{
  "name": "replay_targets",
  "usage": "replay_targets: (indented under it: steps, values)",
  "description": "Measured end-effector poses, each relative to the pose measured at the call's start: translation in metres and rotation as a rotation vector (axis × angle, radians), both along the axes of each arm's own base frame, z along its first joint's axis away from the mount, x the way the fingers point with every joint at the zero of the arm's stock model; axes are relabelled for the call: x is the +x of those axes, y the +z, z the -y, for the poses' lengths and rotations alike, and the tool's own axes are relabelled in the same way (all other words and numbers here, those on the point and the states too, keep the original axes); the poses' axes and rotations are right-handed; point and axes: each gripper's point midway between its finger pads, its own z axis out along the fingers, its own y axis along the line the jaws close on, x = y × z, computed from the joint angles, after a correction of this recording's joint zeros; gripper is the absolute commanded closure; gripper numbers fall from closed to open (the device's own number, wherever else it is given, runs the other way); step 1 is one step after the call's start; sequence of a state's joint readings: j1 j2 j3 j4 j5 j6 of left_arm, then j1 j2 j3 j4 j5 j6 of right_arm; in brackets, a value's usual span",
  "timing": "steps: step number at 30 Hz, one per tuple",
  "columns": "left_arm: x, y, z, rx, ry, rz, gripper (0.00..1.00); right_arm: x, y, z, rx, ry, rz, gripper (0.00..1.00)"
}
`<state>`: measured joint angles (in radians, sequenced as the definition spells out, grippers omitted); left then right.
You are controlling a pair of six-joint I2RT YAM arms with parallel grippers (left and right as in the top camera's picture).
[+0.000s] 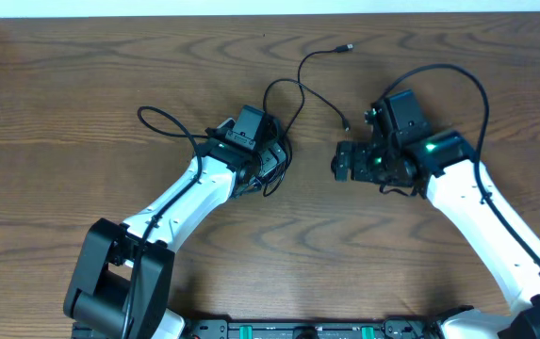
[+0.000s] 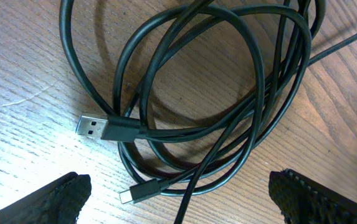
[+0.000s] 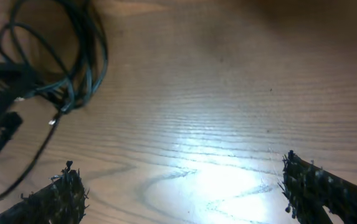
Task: Untangle cables
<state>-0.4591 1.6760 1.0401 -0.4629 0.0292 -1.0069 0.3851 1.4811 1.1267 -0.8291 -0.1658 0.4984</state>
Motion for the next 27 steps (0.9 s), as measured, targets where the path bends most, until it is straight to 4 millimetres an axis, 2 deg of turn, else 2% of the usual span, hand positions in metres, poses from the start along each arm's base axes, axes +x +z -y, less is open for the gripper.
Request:
replay_targets:
  steps: [7, 13, 20, 27]
  values:
    - [0.0, 0.0, 0.0, 0.002, 0.001, 0.001, 0.02, -0.017, -0.035, 0.007, 0.002, -0.088, -0.079, 0.01]
    - [-0.001, -0.001, -0.004, 0.02, 0.006, -0.004, 0.02, -0.019, -0.054, 0.008, 0.026, -0.141, -0.082, 0.01]
    - [-0.025, -0.01, -0.015, 0.073, -0.005, -0.103, 0.02, -0.023, -0.061, 0.008, 0.031, -0.155, -0.097, 0.01]
    - [-0.028, -0.004, -0.011, 0.089, -0.175, -0.084, 0.02, -0.028, -0.061, 0.006, 0.046, -0.148, -0.12, 0.01]
